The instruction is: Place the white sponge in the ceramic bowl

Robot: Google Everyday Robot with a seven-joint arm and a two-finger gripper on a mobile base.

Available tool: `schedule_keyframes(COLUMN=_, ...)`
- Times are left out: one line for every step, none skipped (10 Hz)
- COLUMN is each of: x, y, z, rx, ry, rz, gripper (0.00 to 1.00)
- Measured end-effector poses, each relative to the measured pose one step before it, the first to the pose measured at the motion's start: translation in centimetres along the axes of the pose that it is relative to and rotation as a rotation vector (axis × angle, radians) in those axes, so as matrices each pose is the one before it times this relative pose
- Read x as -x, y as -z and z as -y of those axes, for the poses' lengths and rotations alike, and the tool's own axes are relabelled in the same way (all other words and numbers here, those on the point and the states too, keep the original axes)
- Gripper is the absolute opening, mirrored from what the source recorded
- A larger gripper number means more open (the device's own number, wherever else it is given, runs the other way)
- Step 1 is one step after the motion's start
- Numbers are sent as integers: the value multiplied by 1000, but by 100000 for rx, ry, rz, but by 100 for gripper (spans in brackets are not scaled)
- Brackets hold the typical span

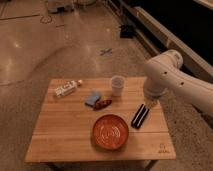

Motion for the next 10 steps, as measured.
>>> schedule_keyframes(x=1185, y=839, z=-73, rx=-186, ry=182, rz=177, gripper=41)
schedule_keyframes(x=1073, y=748, z=65, rx=5, ry=1590, rz=-320, gripper=41)
schedule_keyframes(x=579, y=50, z=230, rx=68, ry=401, rz=-180, gripper=41)
schedule_keyframes(x=633, y=-233, z=39, rx=464, ry=508, rz=-420, gripper=41)
schedule_keyframes(x=193, y=-192, z=-63, rx=227, ry=1824, rz=-860, gripper=41)
schedule_keyframes(x=-788, y=101, z=-221, rx=-19, ry=-1148, rz=55, gripper=41)
schedule_keyframes(x=-592, y=129, z=20, rx=-75, ry=-187, rz=288, gripper=41)
schedule_keyframes(x=-43, y=-47, z=110, rx=96, ry=289, rz=342, gripper=41)
schedule_keyframes(x=613, y=-78, z=246, rx=-112, ry=574, rz=-72, gripper=41)
schedule_keyframes(x=876, y=-88, z=-91, rx=77, ry=4493, rz=-4, gripper=41)
